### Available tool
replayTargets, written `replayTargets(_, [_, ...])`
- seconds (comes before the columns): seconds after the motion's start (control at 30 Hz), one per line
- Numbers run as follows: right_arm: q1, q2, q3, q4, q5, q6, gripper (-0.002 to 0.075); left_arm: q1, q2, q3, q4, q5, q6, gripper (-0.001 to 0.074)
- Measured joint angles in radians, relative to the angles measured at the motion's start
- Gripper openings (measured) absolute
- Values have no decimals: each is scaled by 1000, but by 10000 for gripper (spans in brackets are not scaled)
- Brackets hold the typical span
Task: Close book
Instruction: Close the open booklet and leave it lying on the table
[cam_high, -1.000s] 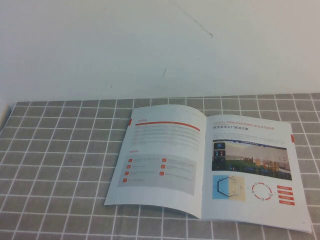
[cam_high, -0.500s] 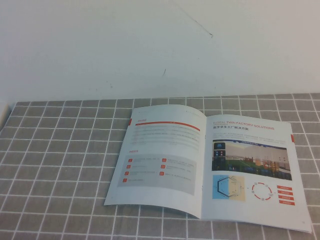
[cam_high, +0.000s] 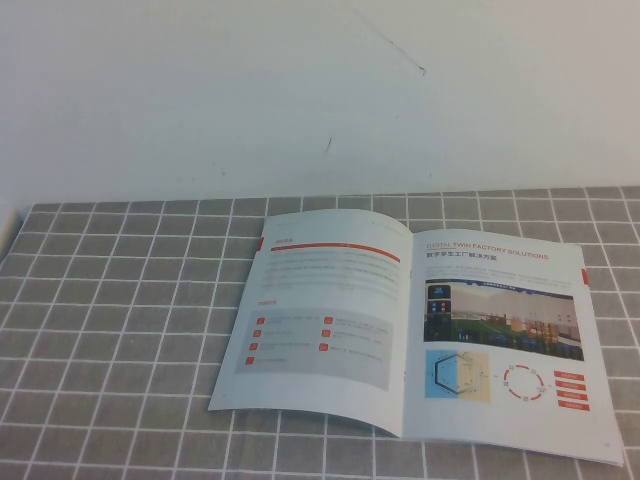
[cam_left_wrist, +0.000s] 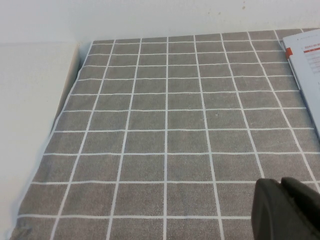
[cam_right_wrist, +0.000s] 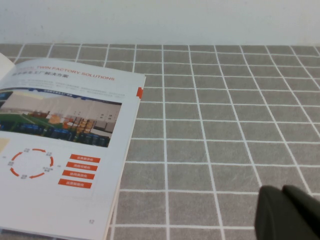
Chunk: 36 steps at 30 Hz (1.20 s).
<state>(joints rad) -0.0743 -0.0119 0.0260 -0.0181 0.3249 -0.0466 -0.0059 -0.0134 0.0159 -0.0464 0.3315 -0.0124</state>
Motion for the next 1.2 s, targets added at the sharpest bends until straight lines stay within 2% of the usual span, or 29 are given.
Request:
replayTargets(0.8, [0, 0, 0, 0, 0, 0, -1, 0, 0, 0, 5, -23, 46, -4])
replayTargets(0.93, [0, 0, 0, 0, 0, 0, -1, 0, 0, 6, 7, -126, 47, -4])
replayTargets(1.2, [0, 0, 0, 0, 0, 0, -1, 0, 0, 6, 8, -529, 45, -4])
